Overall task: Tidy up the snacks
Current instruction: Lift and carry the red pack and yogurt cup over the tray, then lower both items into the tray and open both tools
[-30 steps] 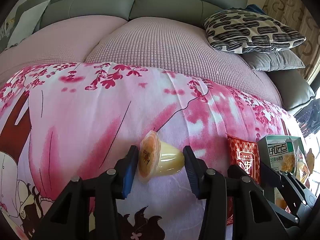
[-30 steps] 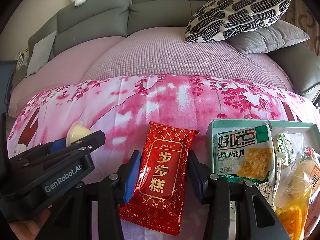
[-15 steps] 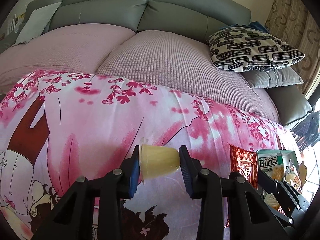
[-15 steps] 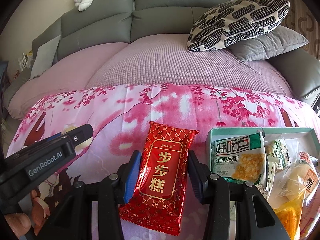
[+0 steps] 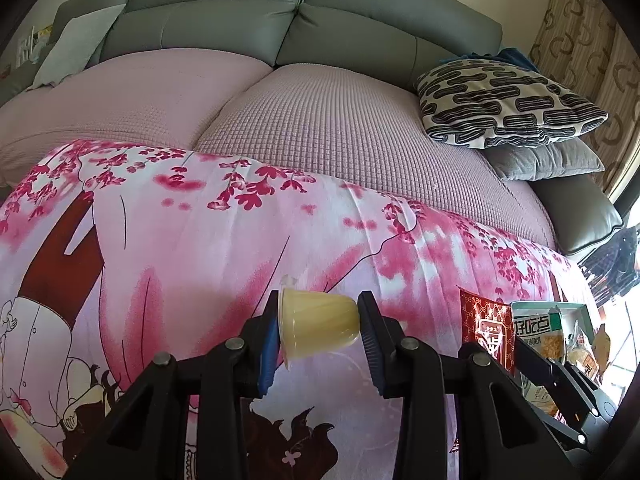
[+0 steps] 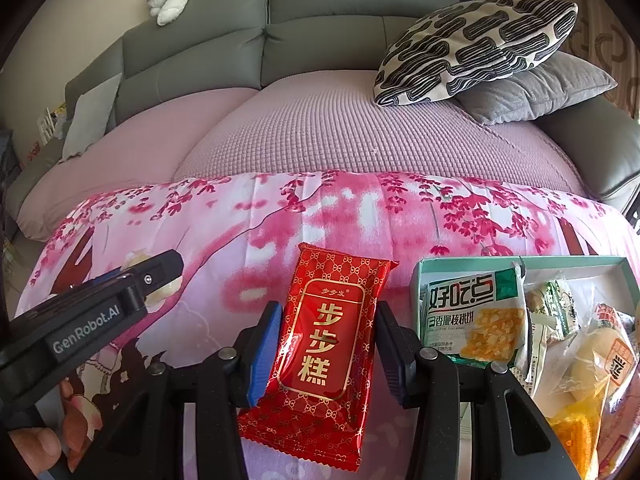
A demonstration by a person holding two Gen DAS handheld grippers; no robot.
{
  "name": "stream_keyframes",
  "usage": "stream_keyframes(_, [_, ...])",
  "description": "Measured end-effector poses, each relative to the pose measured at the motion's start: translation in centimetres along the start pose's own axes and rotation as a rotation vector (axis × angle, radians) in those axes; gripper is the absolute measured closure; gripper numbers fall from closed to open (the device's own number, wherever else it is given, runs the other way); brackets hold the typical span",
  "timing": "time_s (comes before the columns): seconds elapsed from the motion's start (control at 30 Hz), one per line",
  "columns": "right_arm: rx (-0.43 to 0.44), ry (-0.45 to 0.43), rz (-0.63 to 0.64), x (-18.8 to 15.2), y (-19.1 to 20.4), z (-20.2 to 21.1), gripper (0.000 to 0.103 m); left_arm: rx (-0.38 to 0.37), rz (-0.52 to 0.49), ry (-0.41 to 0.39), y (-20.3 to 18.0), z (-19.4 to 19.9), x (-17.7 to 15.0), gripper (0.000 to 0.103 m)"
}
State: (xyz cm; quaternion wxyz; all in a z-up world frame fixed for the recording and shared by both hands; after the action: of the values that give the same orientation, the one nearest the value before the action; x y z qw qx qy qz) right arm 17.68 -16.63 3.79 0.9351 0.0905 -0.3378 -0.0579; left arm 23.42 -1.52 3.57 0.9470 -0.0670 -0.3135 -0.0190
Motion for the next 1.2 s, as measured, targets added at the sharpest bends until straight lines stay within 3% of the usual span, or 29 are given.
stream_keyframes(0.23, [0.018, -0.03, 0.004, 0.4, 0.4, 1.4, 0.054, -0.01, 0.006, -0.046, -0.2, 1.9, 0.3, 0.064])
stream_keyframes(0.67, [0.009, -0.044, -0.02, 0.5, -0.7, 6.4, 0.054, -0.067, 0.002, -0.047, -3.5, 6.6, 0.1, 0.064])
stream_keyframes(1.2, [-0.206, -0.067, -0.221, -2.6, -14.2, 15.6, 0.054, -0.245, -0.187, 0.015, -17.0, 10.6, -2.7, 0.064])
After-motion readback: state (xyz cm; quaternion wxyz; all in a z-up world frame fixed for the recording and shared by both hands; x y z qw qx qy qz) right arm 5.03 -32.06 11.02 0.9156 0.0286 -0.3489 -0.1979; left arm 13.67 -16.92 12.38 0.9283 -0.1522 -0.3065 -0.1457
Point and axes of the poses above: each gripper's, at about its wrist camera, not at the fingertips, and z roughly against the way its jaws point, y to its left, x to its top, the point moved 1 cm from there along -z, roughly the way its jaws point, and after that the axes turned 10 degrees about x, right-handed, at the moved point
